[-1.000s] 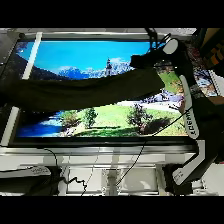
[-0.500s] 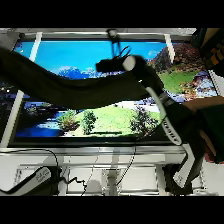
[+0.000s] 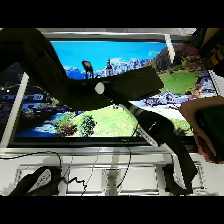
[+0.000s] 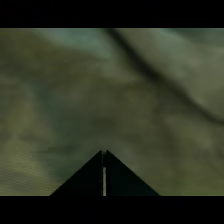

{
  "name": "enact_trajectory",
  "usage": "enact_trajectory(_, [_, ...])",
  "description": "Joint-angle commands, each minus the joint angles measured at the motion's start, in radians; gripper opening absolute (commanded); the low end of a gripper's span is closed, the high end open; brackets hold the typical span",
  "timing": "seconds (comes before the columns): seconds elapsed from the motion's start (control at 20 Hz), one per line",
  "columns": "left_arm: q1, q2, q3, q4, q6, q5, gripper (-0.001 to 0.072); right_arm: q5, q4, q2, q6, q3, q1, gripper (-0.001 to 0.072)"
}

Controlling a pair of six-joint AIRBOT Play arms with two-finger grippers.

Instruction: Fold the clothes and pants, and hang the long-sleeved shirts on hangers.

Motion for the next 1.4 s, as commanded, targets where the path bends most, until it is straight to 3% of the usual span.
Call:
enact_trajectory(0.0, [-0.067, -0.017, 0.0, -0.003, -0.015, 0.0, 0.0036, -0.055, 0.051, -0.04, 0.005, 0.016, 0.088, 0.0008])
enact_trajectory(0.25, [-0.08, -0.034, -0.001, 0.002, -0.015, -0.001, 0.0036, -0.031, -0.097, -0.033, 0.002, 0.016, 0.1, 0.0011])
enact_trajectory(0.45, [-0.094, -0.086, -0.014, 0.009, -0.015, -0.001, 0.0036, 0.258, -0.332, 0.046, 0.001, 0.015, -0.038, 0.0013])
enact_trajectory(0.7, [-0.216, -0.219, -0.018, 0.004, -0.015, -0.005, 0.0036, 0.655, -0.348, 0.203, 0.001, 0.015, -0.297, 0.0013])
enact_trajectory(0.85, [-0.365, -0.302, -0.018, -0.008, -0.015, -0.003, 0.0038, 0.729, -0.345, 0.284, 0.002, 0.013, -0.42, 0.0014])
enact_trajectory(0.9, [-0.41, -0.325, -0.018, -0.006, -0.014, -0.003, 0.0157, 0.732, -0.344, 0.304, 0.002, 0.013, -0.452, 0.0013])
enact_trajectory(0.95, [-0.448, -0.344, -0.018, -0.006, -0.014, -0.003, 0.0594, 0.738, -0.344, 0.32, 0.002, 0.013, -0.476, 0.0014])
enact_trajectory(1.0, [-0.473, -0.356, -0.018, -0.006, -0.015, -0.003, 0.0697, 0.748, -0.343, 0.335, 0.002, 0.013, -0.494, 0.0014])
enact_trajectory(1.25, [-0.38, -0.31, -0.017, 0.033, -0.015, -0.043, 0.0694, 0.8, -0.348, 0.378, -0.029, 0.009, -0.533, 0.0014])
enact_trajectory(1.35, [-0.265, -0.263, -0.018, 0.148, -0.105, -0.122, 0.0682, 0.791, -0.351, 0.378, -0.057, 0.002, -0.534, 0.0014])
